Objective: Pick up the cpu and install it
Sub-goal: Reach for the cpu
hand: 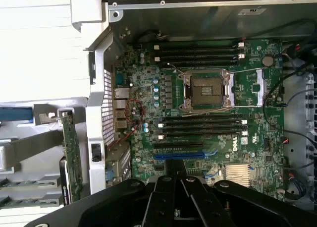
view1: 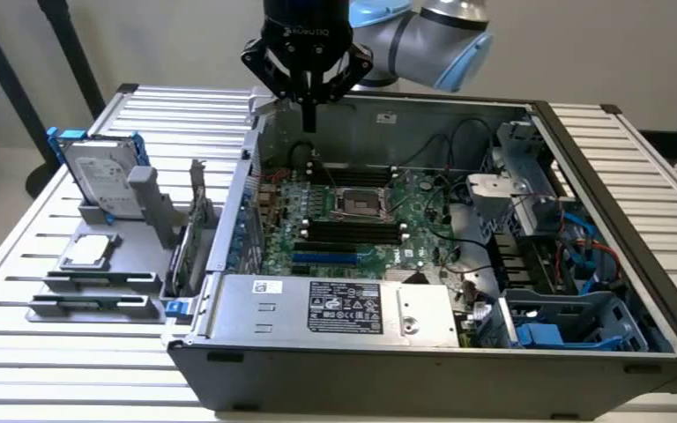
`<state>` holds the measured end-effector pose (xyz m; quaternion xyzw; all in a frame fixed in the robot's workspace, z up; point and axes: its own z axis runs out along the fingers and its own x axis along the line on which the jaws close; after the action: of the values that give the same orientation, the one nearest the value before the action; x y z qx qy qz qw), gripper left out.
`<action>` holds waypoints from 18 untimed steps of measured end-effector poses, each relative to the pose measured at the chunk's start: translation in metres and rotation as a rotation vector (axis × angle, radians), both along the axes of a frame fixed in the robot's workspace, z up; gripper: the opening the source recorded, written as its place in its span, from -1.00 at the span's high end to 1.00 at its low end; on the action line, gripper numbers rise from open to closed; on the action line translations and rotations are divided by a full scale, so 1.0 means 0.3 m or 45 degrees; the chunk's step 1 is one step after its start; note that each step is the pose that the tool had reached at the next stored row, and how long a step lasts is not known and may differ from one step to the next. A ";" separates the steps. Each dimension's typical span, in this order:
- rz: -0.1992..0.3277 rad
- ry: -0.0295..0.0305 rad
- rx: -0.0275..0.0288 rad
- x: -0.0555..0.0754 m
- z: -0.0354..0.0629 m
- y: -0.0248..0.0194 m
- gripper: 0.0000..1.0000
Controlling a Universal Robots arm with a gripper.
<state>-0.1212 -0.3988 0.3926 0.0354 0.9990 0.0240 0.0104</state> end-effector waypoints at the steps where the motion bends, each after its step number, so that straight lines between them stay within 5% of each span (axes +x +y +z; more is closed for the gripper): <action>1: 0.000 0.0000 0.0000 0.000 0.000 0.000 0.79; 5: 0.000 0.0001 -0.0002 -0.012 0.000 0.002 0.79; 18: 0.000 0.0036 0.0000 -0.204 -0.001 0.033 0.79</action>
<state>-0.1824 -0.3889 0.3922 0.0354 0.9990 0.0240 0.0089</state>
